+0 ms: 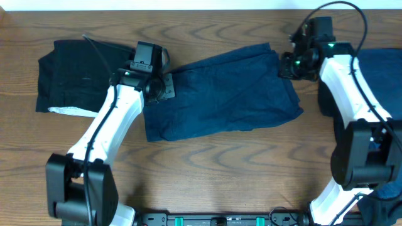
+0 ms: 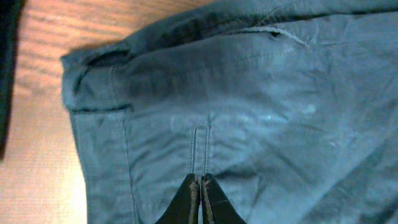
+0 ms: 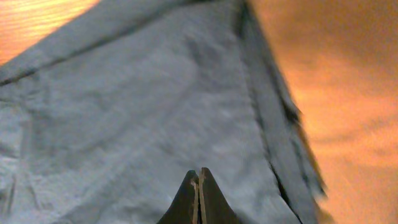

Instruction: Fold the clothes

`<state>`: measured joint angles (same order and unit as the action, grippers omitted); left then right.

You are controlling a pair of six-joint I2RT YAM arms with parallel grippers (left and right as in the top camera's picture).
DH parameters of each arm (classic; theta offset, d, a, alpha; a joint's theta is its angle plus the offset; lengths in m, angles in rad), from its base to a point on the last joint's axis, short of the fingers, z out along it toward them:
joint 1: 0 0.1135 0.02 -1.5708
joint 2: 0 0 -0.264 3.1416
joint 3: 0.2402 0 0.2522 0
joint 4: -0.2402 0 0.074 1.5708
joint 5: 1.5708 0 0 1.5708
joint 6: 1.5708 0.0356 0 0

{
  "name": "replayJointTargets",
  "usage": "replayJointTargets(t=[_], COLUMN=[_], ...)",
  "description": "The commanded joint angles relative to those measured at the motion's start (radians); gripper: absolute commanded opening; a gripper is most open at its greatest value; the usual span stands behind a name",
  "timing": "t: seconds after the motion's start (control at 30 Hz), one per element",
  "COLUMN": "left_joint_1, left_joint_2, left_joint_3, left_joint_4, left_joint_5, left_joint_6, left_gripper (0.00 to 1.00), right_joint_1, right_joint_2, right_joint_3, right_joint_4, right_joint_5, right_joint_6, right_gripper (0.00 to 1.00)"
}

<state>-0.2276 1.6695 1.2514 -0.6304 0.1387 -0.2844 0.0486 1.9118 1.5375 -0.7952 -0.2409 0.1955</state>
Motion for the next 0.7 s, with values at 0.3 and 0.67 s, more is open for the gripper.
replayJointTargets(t=[0.3, 0.67], left_joint_1=[0.003, 0.014], left_joint_2=[0.227, 0.268], left_joint_3=[-0.002, -0.002], left_joint_4=[0.213, 0.351], left_joint_5=[-0.021, -0.242], left_joint_6=[0.104, 0.108], left_gripper=[0.06, 0.06], right_joint_1=[0.105, 0.094], right_joint_2=[0.206, 0.366], right_joint_3=[0.005, 0.005], right_joint_4=[0.257, 0.467], right_joint_5=[-0.030, 0.147], right_joint_6=[-0.082, -0.081], right_gripper=[0.01, 0.07])
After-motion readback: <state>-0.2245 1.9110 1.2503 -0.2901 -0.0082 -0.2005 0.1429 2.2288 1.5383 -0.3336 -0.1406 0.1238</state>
